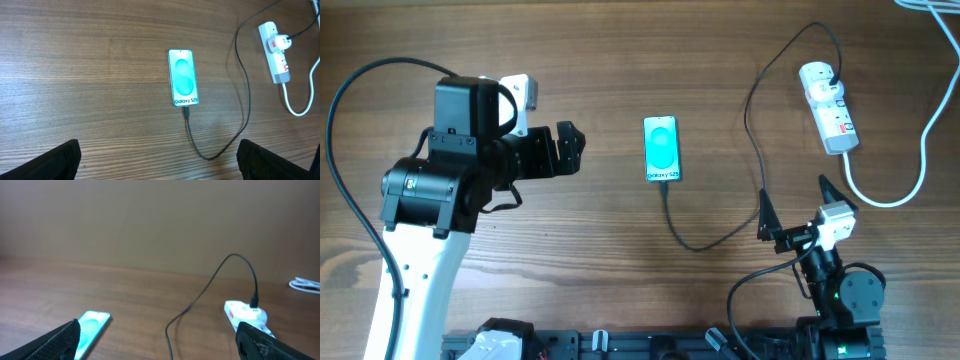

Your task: Plug charger to phone and switch on socket

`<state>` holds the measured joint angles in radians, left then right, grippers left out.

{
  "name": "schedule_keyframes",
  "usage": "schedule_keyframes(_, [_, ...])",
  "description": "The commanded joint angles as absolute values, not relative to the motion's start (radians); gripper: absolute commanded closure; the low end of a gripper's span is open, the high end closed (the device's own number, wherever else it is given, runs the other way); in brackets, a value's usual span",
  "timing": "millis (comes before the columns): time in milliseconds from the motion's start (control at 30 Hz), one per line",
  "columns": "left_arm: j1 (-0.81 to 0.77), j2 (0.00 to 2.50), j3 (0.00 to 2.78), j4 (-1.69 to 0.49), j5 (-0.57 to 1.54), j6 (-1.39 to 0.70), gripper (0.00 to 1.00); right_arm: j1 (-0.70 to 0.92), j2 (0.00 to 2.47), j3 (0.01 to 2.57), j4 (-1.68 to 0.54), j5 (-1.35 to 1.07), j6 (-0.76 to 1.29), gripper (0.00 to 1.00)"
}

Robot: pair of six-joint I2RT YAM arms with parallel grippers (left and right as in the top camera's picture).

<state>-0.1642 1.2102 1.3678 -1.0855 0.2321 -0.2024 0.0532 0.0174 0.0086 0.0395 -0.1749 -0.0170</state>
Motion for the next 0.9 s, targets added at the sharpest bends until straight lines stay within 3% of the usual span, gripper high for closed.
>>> schedule_keyframes(0, [-0.166,1.207,1.367,-1.085,0.226,-0.187,0.00,0.046,0.003,0.005,0.008,-0.142,-0.062,0.00])
schedule_keyframes(867, [-0.166,1.207,1.367,-1.085,0.226,-0.187,0.00,0.039,0.003,0.006,-0.001,0.001,-0.016,0.00])
